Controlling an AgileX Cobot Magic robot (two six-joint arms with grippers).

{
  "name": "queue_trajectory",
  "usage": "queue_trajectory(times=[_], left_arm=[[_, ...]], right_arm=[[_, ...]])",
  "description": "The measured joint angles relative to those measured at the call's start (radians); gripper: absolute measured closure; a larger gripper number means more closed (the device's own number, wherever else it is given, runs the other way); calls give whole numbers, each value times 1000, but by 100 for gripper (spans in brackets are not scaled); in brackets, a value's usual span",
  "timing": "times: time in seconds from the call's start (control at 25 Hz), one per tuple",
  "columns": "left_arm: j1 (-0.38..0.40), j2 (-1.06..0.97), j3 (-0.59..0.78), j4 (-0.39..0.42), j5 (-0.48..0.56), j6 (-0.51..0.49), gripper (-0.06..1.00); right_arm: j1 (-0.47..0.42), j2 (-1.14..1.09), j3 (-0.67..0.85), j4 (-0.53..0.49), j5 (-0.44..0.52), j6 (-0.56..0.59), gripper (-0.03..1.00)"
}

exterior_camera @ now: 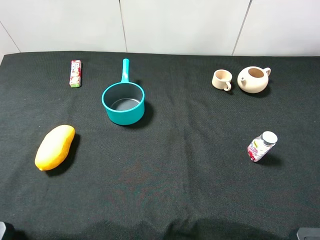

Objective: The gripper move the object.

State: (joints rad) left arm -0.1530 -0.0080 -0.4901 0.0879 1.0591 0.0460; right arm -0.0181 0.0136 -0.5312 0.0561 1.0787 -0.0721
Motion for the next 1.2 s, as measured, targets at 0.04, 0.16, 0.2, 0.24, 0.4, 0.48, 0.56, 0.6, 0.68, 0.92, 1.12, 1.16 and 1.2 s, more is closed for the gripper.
queue_trajectory(times=[0.04,0.16,0.2,0.24,0.4,0.48,0.56,0.6,0.68,0.92,1.12,1.16,1.2], left_arm=[[0,0,0,0,0,0,-5],[0,0,0,0,0,0,-5],[0,0,0,0,0,0,-5],[0,0,0,0,0,0,-5],[0,0,0,0,0,0,-5],[0,0,0,0,0,0,-5],[0,0,0,0,0,0,-5],[0,0,0,0,0,0,-5],[0,0,0,0,0,0,-5],[0,0,0,0,0,0,-5],[0,0,0,0,0,0,-5],[0,0,0,0,0,0,-5],[0,0,0,0,0,0,-5]], right_arm=[[0,-13,2,0,-2,0,27],[0,-19,7,0,-5,0,27],[0,-20,6,0,-6,0,27],[0,-20,6,0,-7,0,27],[0,-20,9,0,-7,0,27],[0,-20,9,0,-7,0,27],[0,-20,9,0,-7,0,27],[0,-20,9,0,-7,0,27],[0,-20,9,0,-7,0,27],[0,-20,9,0,-8,0,27],[0,-20,9,0,-8,0,27],[0,-20,9,0,-8,0,27],[0,-20,9,0,-8,0,27]])
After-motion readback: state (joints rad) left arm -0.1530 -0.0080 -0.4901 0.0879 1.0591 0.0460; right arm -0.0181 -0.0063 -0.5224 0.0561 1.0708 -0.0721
